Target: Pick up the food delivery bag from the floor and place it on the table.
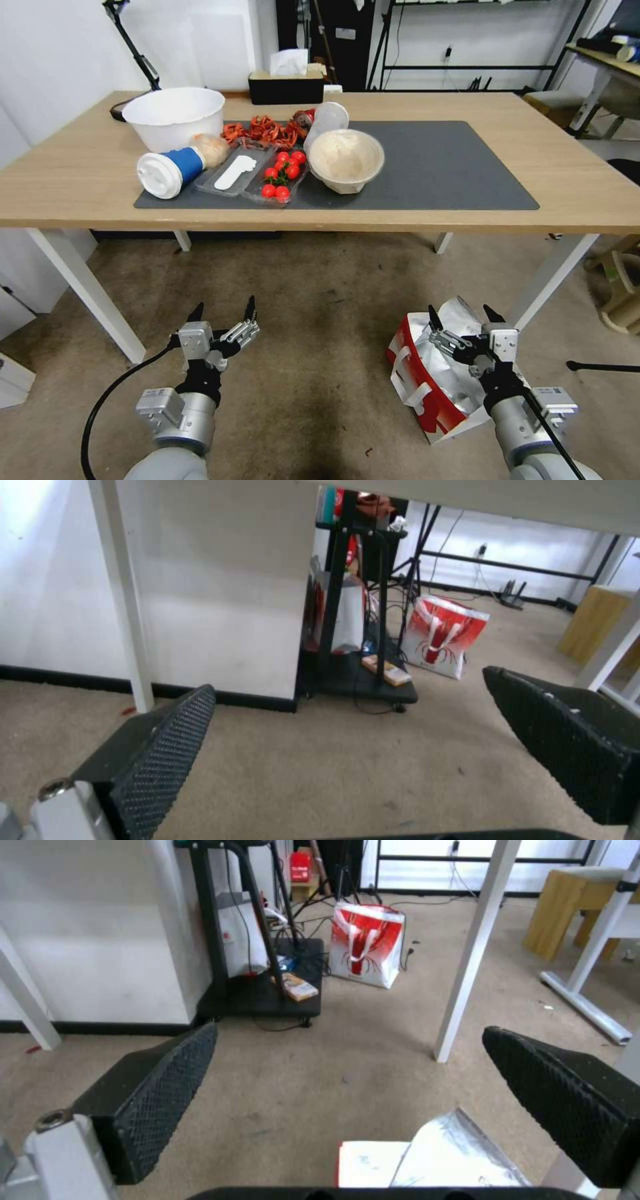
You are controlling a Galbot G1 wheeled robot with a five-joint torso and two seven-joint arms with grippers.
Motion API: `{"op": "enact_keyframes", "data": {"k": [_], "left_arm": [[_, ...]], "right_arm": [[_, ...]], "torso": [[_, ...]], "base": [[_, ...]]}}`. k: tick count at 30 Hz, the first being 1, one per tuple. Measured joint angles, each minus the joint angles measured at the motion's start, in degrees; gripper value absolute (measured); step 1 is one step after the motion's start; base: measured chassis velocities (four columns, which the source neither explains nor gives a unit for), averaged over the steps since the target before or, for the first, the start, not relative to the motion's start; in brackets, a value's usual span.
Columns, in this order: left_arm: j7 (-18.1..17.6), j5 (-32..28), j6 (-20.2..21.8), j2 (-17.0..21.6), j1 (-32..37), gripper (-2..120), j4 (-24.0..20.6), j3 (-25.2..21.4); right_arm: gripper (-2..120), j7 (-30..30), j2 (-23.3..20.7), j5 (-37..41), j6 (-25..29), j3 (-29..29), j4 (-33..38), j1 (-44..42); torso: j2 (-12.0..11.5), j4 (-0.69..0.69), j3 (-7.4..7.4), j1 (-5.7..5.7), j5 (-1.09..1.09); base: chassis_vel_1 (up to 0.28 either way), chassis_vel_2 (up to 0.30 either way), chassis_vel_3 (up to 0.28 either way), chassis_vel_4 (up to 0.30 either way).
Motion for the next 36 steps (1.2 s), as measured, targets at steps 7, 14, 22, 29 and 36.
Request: {"op": "enact_keyframes", "data": {"k": [7, 14, 22, 29, 36], "left_arm": [[0.00, -0.05, -0.15, 0.29, -0.20, 100, 0.64, -0.05], [0.09, -0.22, -0.16, 0.43, -0.35, 100, 0.82, -0.05], [0.10, -0.60, -0.08, 0.86, -1.00, 100, 1.23, -0.18], [0.04, -0.74, -0.04, 0.84, -1.02, 100, 1.38, -0.23], [0.04, -0.80, -0.02, 0.84, -1.02, 100, 1.38, -0.36]], "right_arm": [[100, 0.00, 0.00, -0.25, 0.02, -0.30, -0.78, 0.41], [100, 0.01, 0.00, -0.48, 0.04, -0.59, -1.08, 0.70], [100, 0.02, 0.00, -0.56, 0.04, -0.64, -1.37, 1.08], [100, 0.03, 0.00, -0.76, 0.00, -0.84, -1.59, 1.28], [100, 0.03, 0.00, -0.79, -0.04, -0.82, -1.60, 1.34]], "torso": [[-1.87, 0.00, -1.21, -0.66, 0.00], [-3.33, 0.00, -2.16, -1.16, 0.00], [-5.14, 0.00, -3.37, -1.76, 0.00], [-6.75, 0.00, -4.46, -2.28, 0.00], [-8.22, 0.00, -5.45, -2.77, 0.00]], "base": [[0.000, 0.000, 0.000, 0.000], [0.000, 0.000, 0.000, 0.000], [0.000, 0.000, 0.000, 0.000], [0.000, 0.000, 0.000, 0.000], [0.000, 0.000, 0.000, 0.000]]}}
